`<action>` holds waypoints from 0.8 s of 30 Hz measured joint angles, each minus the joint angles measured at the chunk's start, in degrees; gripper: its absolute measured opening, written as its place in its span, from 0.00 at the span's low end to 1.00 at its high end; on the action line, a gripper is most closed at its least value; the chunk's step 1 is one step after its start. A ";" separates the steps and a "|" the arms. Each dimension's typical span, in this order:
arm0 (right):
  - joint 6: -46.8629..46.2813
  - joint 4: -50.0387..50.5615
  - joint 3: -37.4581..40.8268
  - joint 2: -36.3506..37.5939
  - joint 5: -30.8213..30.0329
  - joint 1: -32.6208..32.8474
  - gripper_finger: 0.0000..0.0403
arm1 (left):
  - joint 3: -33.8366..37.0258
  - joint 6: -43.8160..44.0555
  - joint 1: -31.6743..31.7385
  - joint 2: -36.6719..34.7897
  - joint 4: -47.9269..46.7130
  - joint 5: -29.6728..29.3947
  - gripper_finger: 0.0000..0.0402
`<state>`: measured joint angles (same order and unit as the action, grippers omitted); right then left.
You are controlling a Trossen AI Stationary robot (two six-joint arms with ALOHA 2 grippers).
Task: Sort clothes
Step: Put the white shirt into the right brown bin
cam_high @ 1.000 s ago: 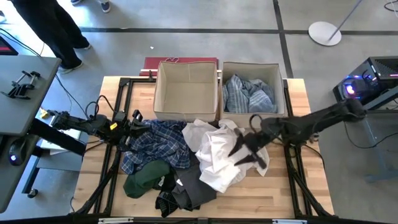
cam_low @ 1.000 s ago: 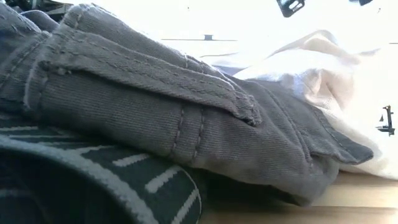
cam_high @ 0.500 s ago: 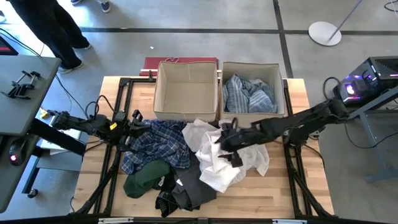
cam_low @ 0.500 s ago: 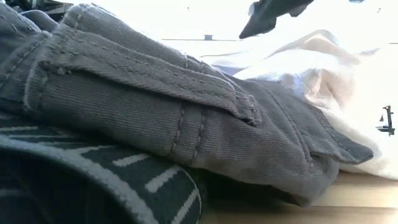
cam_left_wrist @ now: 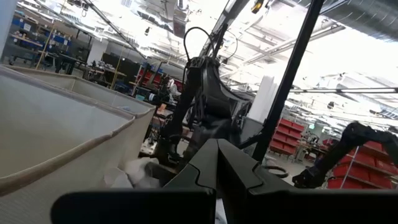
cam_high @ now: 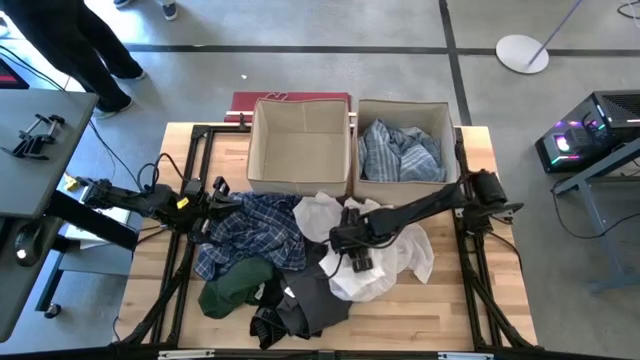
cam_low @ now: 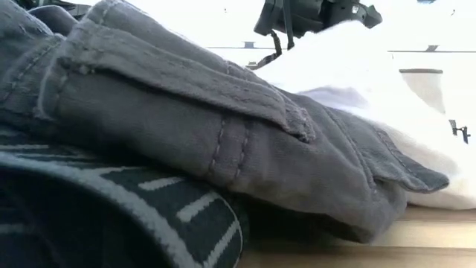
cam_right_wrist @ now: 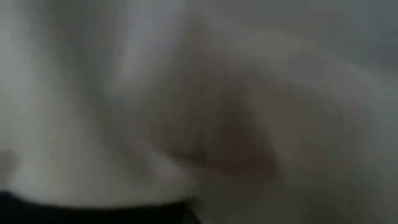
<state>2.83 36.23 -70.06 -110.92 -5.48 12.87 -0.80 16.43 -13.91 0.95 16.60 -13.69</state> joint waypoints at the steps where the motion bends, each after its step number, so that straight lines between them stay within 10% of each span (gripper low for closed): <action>1: 0.02 -0.23 0.00 -0.50 -0.04 0.19 0.23 | 0.00 0.00 -0.02 0.00 -0.02 0.00 0.00; 4: -1.11 -0.92 -0.01 -0.29 -0.17 0.34 0.06 | 0.00 -0.01 -0.02 0.00 0.00 0.00 0.00; 14: -7.46 -2.59 0.52 22.22 -14.09 4.18 0.03 | 0.00 0.00 -0.02 0.00 -0.04 0.00 0.00; 20: -8.89 -5.68 0.50 40.75 -41.45 9.94 0.03 | 0.00 -0.02 -0.02 0.00 -0.02 0.00 0.00; 24: 7.34 -20.55 0.50 50.11 -61.30 14.70 0.03 | 0.00 -0.02 -0.02 0.00 -0.02 0.01 0.00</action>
<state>10.17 15.68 -69.56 -60.81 -66.78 27.57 -0.80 16.40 -13.93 0.95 16.58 -13.69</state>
